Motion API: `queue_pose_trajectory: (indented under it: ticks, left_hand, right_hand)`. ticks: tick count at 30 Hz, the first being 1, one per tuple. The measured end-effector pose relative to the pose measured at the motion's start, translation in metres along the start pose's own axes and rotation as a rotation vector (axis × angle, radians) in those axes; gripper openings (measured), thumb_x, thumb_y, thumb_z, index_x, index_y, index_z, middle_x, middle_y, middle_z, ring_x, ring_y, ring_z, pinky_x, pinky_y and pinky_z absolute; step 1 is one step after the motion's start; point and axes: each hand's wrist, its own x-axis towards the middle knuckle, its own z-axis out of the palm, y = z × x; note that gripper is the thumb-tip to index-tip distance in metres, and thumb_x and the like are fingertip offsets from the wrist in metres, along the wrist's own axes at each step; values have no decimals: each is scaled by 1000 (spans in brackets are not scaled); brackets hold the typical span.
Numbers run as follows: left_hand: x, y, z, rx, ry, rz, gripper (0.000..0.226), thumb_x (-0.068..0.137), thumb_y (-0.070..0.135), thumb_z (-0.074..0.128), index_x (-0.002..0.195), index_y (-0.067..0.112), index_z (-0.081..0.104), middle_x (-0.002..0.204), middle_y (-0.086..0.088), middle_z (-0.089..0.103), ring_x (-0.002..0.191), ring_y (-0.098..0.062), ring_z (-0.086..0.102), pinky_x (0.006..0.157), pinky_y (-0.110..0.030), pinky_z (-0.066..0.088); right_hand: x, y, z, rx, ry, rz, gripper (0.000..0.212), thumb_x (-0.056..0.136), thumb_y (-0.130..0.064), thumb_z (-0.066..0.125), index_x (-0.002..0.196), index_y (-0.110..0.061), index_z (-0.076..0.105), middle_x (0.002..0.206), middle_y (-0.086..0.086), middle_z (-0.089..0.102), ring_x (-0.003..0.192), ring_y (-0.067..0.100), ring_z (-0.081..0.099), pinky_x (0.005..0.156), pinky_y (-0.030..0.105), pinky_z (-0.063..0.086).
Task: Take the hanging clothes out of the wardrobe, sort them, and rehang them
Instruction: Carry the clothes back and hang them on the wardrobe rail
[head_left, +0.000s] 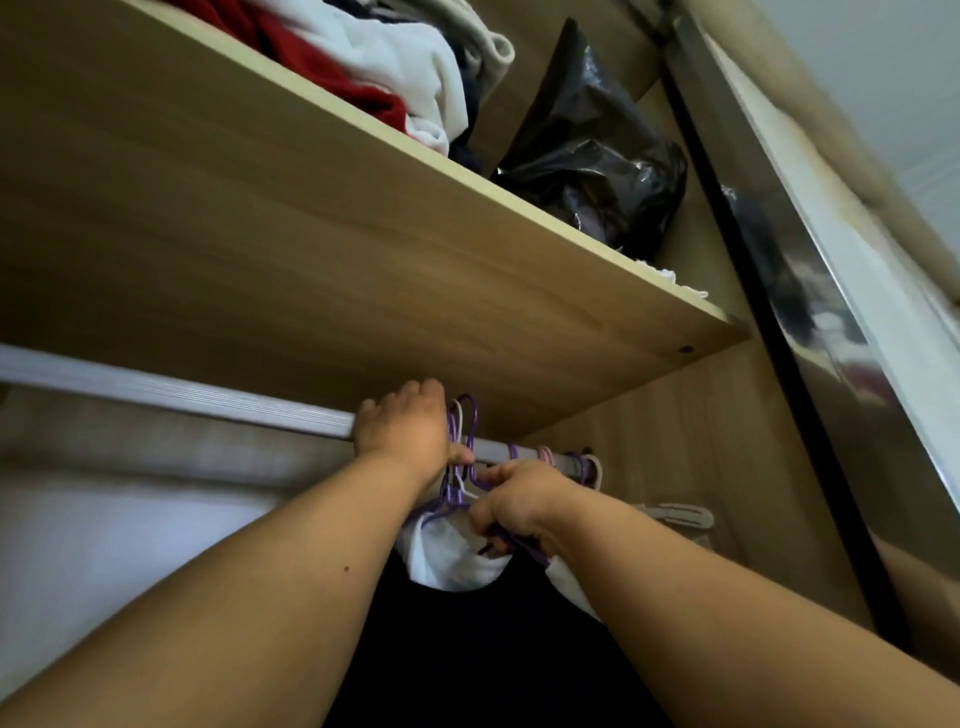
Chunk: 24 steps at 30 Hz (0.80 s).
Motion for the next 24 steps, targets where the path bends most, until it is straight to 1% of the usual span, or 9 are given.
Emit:
queue_pose_trajectory:
  ticks: [3, 6, 8, 12, 14, 16, 19, 21, 24]
  left_hand:
    - [-2, -3, 7, 158, -64, 76, 62, 68, 70, 63, 112, 28, 54, 116, -1, 63, 111, -23, 56, 90, -37, 31]
    - [-2, -8, 9, 180, -42, 125, 60, 69, 73, 59, 110, 29, 58, 113, 1, 65, 110, -22, 57, 90, -37, 31]
    - [-4, -12, 9, 192, -21, 150, 60, 70, 73, 58, 111, 29, 58, 114, 2, 64, 111, -22, 56, 90, -37, 31]
    - [-7, -20, 1, 221, -37, 159, 65, 72, 75, 54, 116, 28, 56, 118, 1, 61, 113, -22, 54, 91, -37, 33]
    - [-8, -23, -3, 227, -58, 147, 66, 72, 76, 53, 118, 28, 54, 119, 0, 60, 113, -23, 53, 92, -39, 32]
    - [-12, -24, -4, 227, -82, 136, 68, 75, 75, 50, 125, 28, 51, 125, -1, 57, 120, -23, 48, 99, -43, 29]
    - [-25, -15, -1, 124, -120, 135, 77, 81, 71, 45, 142, 26, 34, 150, 1, 34, 142, -22, 21, 111, -52, 13]
    - [-37, -1, 1, -44, -119, 155, 76, 84, 66, 46, 147, 29, 25, 156, 5, 22, 145, -19, 10, 112, -53, 11]
    - [-62, 33, -6, -245, -116, 247, 70, 85, 58, 50, 146, 34, 25, 155, 9, 23, 145, -16, 11, 112, -53, 13]
  right_hand:
    - [-6, 10, 5, -38, -25, 16, 58, 72, 14, 58, 125, -7, 53, 73, 16, 59, 38, 20, 55, 42, 26, 49]
    - [-13, 13, 1, -57, -59, 34, 55, 75, 11, 61, 127, -6, 52, 58, 10, 59, 31, 15, 53, 35, 18, 42]
    - [-17, 11, -2, -180, -76, 35, 46, 76, -4, 69, 121, -7, 58, 65, 5, 64, 40, 9, 58, 46, 19, 48]
    - [-19, 8, -6, -398, -107, 41, 50, 73, -38, 76, 115, -11, 65, 109, 8, 69, 94, 18, 66, 87, 33, 53]
    - [-20, 5, -6, -428, -127, 69, 61, 73, -47, 75, 120, -10, 61, 114, 8, 67, 102, 20, 65, 91, 34, 52]
    - [-24, 5, -9, -448, -115, 68, 70, 71, -52, 75, 125, -10, 58, 113, 9, 67, 98, 20, 65, 87, 32, 51]
    - [-33, 8, -17, -318, -16, -16, 79, 69, -50, 77, 133, -13, 50, 121, 7, 62, 101, 19, 62, 85, 30, 51]
    - [-49, 8, -29, -280, 118, -141, 73, 69, -46, 78, 132, -17, 52, 110, -1, 67, 96, 13, 64, 82, 26, 52]
    - [-82, 5, -58, -663, 348, -352, 76, 73, -53, 70, 138, -22, 45, 122, -3, 61, 111, 15, 56, 83, 19, 40]
